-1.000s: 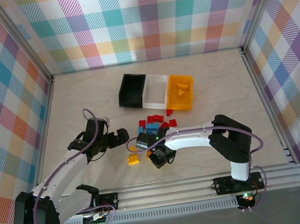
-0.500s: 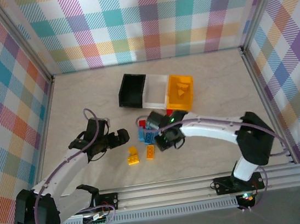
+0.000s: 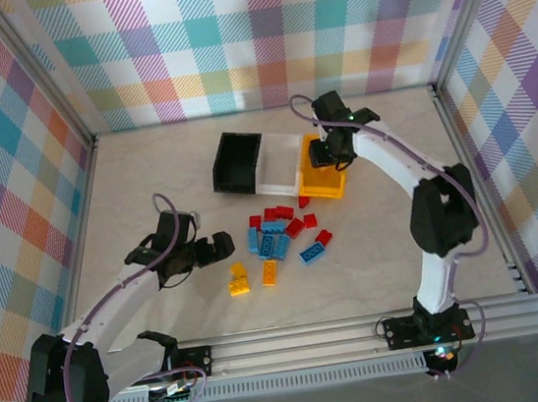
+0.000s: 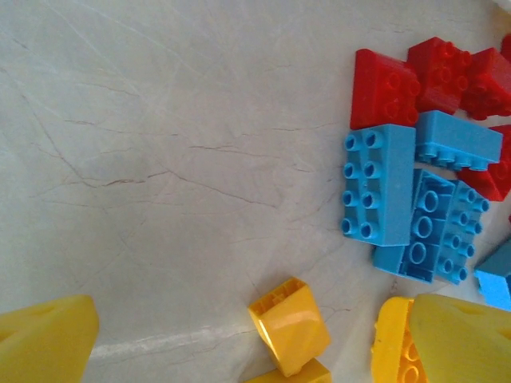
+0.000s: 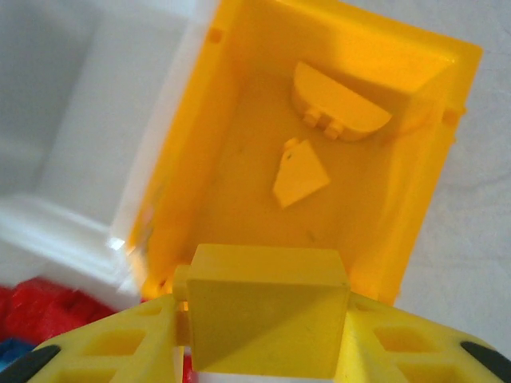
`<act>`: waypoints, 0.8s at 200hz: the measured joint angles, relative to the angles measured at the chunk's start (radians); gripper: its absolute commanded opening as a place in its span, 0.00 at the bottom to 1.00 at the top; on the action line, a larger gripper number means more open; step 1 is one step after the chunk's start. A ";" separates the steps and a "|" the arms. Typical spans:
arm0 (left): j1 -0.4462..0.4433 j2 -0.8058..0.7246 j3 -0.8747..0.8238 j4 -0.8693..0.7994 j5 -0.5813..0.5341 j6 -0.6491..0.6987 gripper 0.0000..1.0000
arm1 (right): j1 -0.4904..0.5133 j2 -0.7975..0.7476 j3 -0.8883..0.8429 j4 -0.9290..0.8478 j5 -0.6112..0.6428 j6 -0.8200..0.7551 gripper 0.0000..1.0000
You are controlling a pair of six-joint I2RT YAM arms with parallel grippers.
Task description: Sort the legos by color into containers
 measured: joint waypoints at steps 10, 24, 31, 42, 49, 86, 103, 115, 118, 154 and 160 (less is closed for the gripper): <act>0.000 0.000 0.003 0.000 0.006 0.004 1.00 | -0.011 0.056 0.032 0.003 -0.005 -0.008 0.46; 0.000 0.000 0.003 -0.001 0.012 0.008 1.00 | -0.021 0.120 0.067 0.002 -0.011 -0.014 0.53; 0.000 0.000 0.003 -0.002 0.015 0.011 1.00 | -0.024 0.144 0.081 0.002 -0.014 -0.020 0.53; 0.000 0.000 0.003 -0.002 0.019 0.011 1.00 | -0.027 0.167 0.097 0.000 -0.019 -0.025 0.56; 0.000 0.000 0.003 -0.003 0.019 0.012 1.00 | -0.028 0.176 0.105 0.000 -0.023 -0.026 0.57; 0.000 0.002 0.003 -0.003 0.021 0.012 1.00 | -0.030 0.172 0.129 0.001 -0.041 -0.032 0.62; -0.003 0.009 0.003 -0.003 0.022 0.011 1.00 | -0.027 0.145 0.112 0.003 -0.056 -0.031 0.62; -0.006 0.017 0.003 -0.002 0.022 0.011 0.99 | -0.019 0.085 0.056 0.017 -0.060 -0.028 0.62; -0.009 0.018 0.003 -0.002 0.021 0.011 0.99 | -0.015 0.067 0.038 0.019 -0.064 -0.027 0.63; -0.084 0.066 0.003 0.000 0.016 0.002 0.97 | 0.139 -0.217 -0.203 0.054 -0.106 0.004 0.68; -0.108 0.073 0.003 0.000 0.009 -0.002 0.96 | 0.178 -0.259 -0.242 0.062 -0.115 0.014 0.68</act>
